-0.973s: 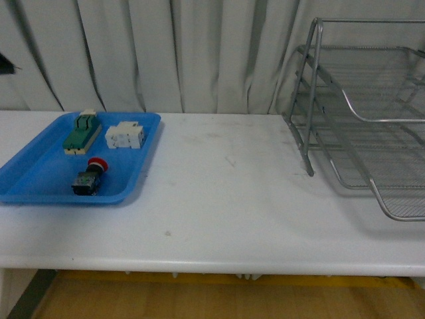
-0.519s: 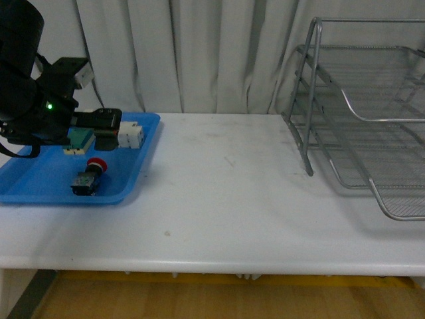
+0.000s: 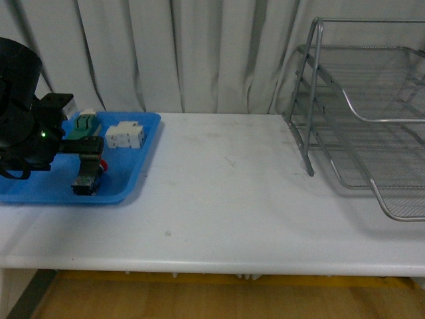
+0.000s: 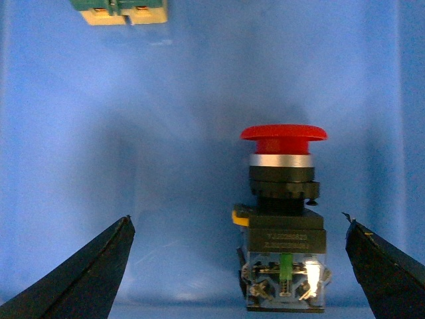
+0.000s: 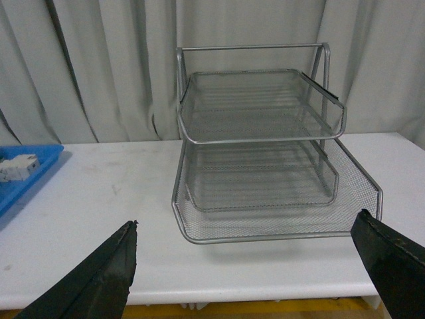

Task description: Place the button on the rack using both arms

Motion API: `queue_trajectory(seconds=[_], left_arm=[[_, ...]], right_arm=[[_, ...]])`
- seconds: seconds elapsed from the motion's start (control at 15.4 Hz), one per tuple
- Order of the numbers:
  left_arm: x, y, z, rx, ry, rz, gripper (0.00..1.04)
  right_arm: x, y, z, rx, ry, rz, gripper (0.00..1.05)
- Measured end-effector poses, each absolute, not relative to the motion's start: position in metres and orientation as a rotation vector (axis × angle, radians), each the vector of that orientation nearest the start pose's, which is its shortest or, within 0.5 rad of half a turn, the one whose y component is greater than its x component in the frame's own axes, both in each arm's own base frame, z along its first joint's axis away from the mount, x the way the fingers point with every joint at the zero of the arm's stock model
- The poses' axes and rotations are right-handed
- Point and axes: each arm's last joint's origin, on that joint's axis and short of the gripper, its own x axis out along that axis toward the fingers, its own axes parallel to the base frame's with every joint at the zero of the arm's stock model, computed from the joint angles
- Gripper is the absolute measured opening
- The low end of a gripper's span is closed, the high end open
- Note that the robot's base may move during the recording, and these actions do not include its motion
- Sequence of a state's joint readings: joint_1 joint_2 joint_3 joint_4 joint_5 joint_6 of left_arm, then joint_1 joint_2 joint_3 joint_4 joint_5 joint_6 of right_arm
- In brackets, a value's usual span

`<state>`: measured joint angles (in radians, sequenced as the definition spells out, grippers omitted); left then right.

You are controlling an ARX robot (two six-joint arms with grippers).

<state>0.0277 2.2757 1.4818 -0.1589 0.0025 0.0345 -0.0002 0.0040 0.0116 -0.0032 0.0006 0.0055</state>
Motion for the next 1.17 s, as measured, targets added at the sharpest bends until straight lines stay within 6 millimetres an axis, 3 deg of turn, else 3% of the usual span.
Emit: queue_trajectory(seconds=[0.78,0.91,0.97,1.04,1.17], left_arm=[[0.472,0.007,0.069,0.094,0.963,-0.008,0.98],[0.472,0.007,0.066,0.117,0.975,-0.008,0.6],[0.472,0.008,0.067,0.116,0.974,-0.007,0.49],[0.473,0.009,0.067,0.115,0.971,-0.006,0.41],[0.474,0.011,0.073,0.091,0.94,-0.019,0.37]], right_arm=[[0.097,0.0,0.167,0.006,-0.004,-0.001,0.98],[0.097,0.0,0.167,0.006,-0.004,-0.001,0.98],[0.097,0.0,0.167,0.006,-0.004,-0.001,0.98],[0.097,0.0,0.167,0.006,-0.004,-0.001,0.98],[0.097,0.0,0.167,0.006,-0.005,-0.001,0.98]])
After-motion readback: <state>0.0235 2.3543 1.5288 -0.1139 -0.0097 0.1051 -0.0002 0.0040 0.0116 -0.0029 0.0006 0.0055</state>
